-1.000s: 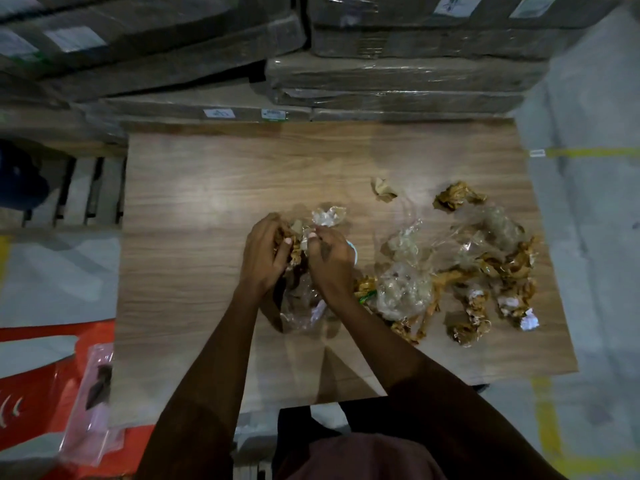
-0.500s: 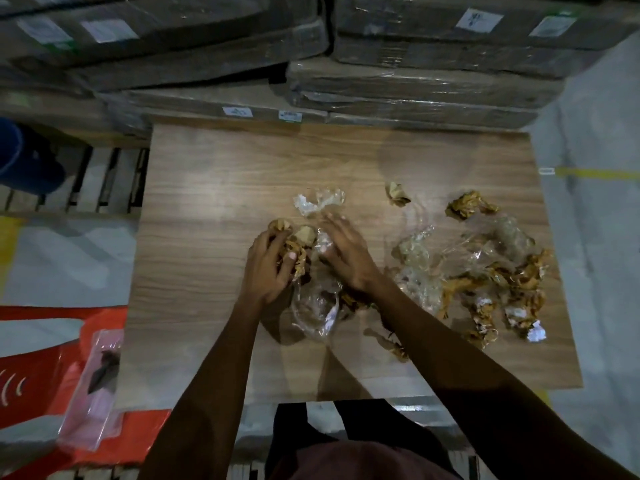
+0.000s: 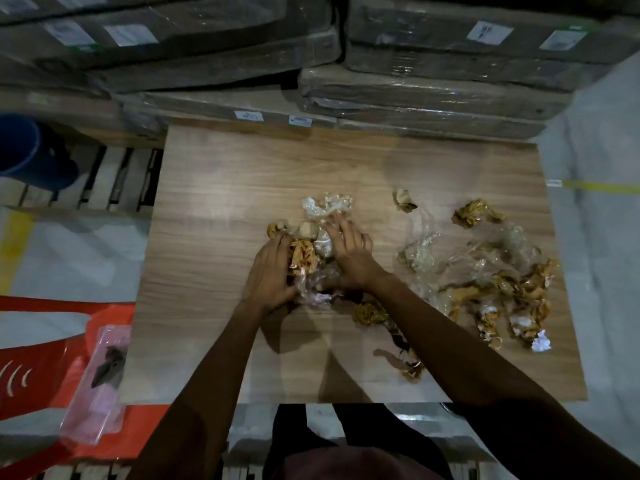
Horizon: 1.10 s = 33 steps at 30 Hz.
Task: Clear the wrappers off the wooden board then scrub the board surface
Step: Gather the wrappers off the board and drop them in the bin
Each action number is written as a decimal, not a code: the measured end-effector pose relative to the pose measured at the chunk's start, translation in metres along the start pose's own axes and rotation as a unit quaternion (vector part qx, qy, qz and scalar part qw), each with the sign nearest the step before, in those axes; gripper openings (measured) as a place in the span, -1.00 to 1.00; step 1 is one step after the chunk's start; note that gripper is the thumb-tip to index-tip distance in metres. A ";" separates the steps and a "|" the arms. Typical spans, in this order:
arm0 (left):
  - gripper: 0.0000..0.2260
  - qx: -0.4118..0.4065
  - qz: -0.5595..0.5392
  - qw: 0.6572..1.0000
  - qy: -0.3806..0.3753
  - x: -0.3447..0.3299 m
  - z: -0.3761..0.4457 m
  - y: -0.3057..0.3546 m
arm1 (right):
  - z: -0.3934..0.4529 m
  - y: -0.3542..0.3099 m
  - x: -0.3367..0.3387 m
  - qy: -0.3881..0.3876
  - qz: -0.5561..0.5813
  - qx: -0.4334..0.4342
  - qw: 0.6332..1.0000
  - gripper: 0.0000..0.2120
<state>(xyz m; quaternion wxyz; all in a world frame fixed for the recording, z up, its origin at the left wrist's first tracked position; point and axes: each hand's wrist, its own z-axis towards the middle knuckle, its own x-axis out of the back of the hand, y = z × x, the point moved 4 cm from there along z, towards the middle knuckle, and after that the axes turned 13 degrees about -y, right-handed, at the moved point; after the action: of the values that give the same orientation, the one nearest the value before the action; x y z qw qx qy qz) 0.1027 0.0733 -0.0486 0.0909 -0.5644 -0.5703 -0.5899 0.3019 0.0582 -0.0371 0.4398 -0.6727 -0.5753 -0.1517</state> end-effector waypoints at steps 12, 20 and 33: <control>-0.33 0.129 0.010 0.986 0.109 0.022 0.029 -0.013 | 0.041 0.014 0.036 0.062 0.057 0.005 0.996 0.37; -0.53 0.115 -0.190 0.959 0.175 0.002 0.039 0.007 | 0.038 -0.014 -0.005 0.279 0.237 0.063 0.929 -0.41; -0.74 0.061 -0.500 0.828 0.247 0.022 0.021 0.076 | -0.010 -0.065 0.016 0.336 0.674 0.014 0.658 -0.72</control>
<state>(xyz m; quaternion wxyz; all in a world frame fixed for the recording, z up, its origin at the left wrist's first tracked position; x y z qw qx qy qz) 0.1645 0.0761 0.0053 -0.0447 -0.0311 -0.7678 -0.6384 0.2508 0.0574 0.0068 0.5940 -0.7732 0.2211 -0.0215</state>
